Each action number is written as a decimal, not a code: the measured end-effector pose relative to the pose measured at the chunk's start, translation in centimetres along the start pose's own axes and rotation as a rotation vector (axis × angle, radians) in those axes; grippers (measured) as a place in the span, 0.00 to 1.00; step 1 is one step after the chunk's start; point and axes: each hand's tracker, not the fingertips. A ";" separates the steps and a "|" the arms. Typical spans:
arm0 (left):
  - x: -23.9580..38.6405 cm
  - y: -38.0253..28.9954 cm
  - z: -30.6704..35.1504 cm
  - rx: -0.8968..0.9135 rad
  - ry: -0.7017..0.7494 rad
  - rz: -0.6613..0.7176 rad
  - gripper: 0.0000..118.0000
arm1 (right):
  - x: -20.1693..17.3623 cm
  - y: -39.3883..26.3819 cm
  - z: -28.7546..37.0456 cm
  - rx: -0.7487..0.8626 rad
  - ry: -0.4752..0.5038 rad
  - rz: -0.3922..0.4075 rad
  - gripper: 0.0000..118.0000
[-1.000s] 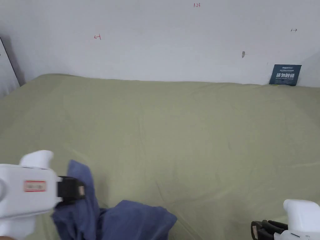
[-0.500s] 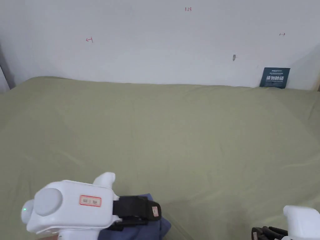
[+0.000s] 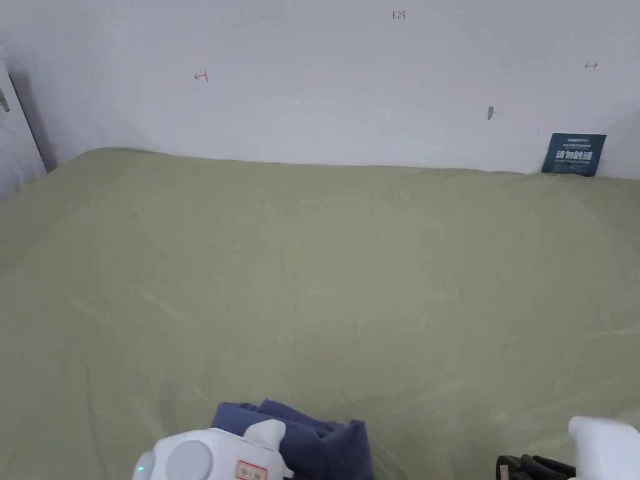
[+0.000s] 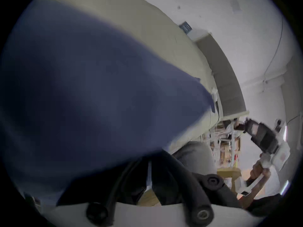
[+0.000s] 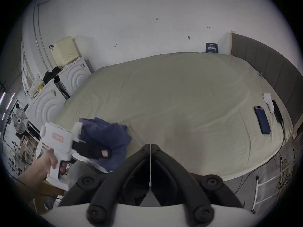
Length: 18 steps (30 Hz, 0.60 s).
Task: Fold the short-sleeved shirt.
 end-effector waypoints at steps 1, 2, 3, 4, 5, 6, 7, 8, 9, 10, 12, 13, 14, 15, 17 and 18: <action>0.1 0.0 -0.2 0.010 -0.012 0.015 0.03 | 0.0 0.1 -0.2 0.004 0.004 -0.003 0.02; -0.1 0.2 -0.2 0.027 -0.022 0.042 0.03 | -0.1 0.3 -0.4 0.011 0.010 -0.005 0.02; -0.1 0.2 -0.2 0.038 -0.036 0.064 0.03 | -0.1 0.3 -0.5 0.016 0.019 -0.005 0.02; -0.1 0.2 -0.1 0.039 -0.048 0.065 0.03 | -0.2 0.5 -0.8 0.016 0.031 -0.003 0.02; 0.2 0.1 0.1 0.042 -0.043 0.064 0.03 | -0.3 0.6 -1.1 0.017 0.046 -0.003 0.02; 0.5 0.2 0.8 0.048 -0.035 0.054 0.03 | -0.3 0.7 -1.6 0.020 0.075 -0.001 0.02; 0.8 0.6 1.6 0.049 -0.035 0.031 0.03 | -0.4 0.9 -2.1 0.022 0.116 -0.005 0.02; 1.1 0.7 2.9 0.072 -0.034 0.026 0.03 | -0.3 1.0 -2.6 0.034 0.174 -0.023 0.02; 1.3 1.0 4.6 0.128 -0.050 0.057 0.03 | -0.2 1.1 -3.3 0.032 0.258 -0.060 0.02; 1.3 1.2 6.8 0.161 -0.087 0.086 0.03 | -0.1 1.1 -4.1 0.018 0.369 -0.093 0.02; 1.2 1.0 11.0 0.263 -0.121 0.087 0.03 | -0.1 1.0 -6.2 -0.002 0.589 -0.172 0.02; 0.8 0.8 13.3 0.325 -0.142 0.067 0.03 | -0.3 0.8 -7.8 -0.033 0.713 -0.194 0.02; 0.3 0.8 15.3 0.364 -0.154 0.055 0.03 | -0.8 0.6 -9.4 -0.065 0.809 -0.222 0.02; -0.5 0.6 17.1 0.408 -0.161 0.045 0.03 | -1.4 0.3 -11.1 -0.101 0.889 -0.233 0.02; -2.8 0.2 19.3 0.478 -0.186 0.039 0.03 | -3.2 -0.2 -14.4 -0.187 0.991 -0.248 0.02; -3.7 -0.3 20.1 0.501 -0.198 0.081 0.03 | -3.9 -0.6 -16.3 -0.229 1.059 -0.257 0.02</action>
